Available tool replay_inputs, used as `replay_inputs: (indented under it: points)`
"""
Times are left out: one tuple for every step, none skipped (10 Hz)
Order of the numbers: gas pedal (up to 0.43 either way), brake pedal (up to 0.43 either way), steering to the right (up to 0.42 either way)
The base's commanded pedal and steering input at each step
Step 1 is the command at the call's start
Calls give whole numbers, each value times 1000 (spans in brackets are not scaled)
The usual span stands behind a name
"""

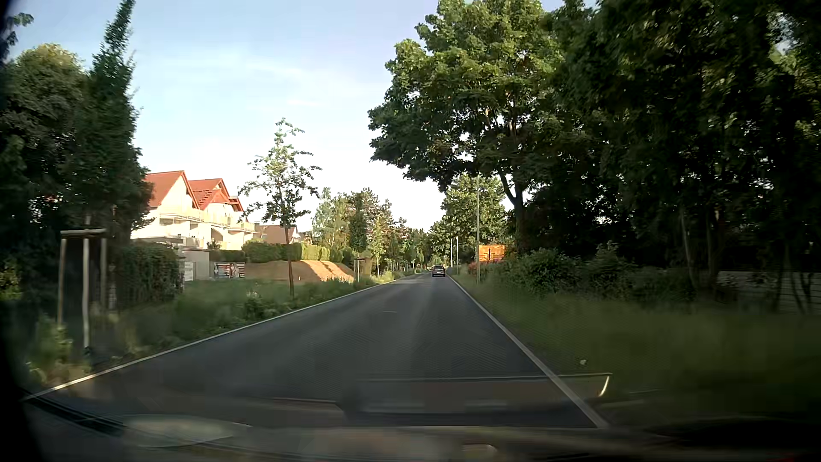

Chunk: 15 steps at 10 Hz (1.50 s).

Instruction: Follow the waypoints while adhering to traffic rules and regulations

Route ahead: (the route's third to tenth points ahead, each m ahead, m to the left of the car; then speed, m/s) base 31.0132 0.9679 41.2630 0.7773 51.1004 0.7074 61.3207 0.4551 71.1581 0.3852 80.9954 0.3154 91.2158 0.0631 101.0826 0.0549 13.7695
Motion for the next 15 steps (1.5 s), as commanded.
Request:
replay_inputs:
  points:
    - [87,30,1]
    - [87,30,1]
    - [87,30,1]
    - [87,30,1]
    - [87,30,1]
    - [87,30,1]
    - [87,30,1]
    - [87,30,0]
    - [87,30,-1]
    - [87,30,-1]
    - [87,30,-1]
    - [87,30,0]
    - [87,30,0]
    - [87,30,0]
    - [87,30,0]
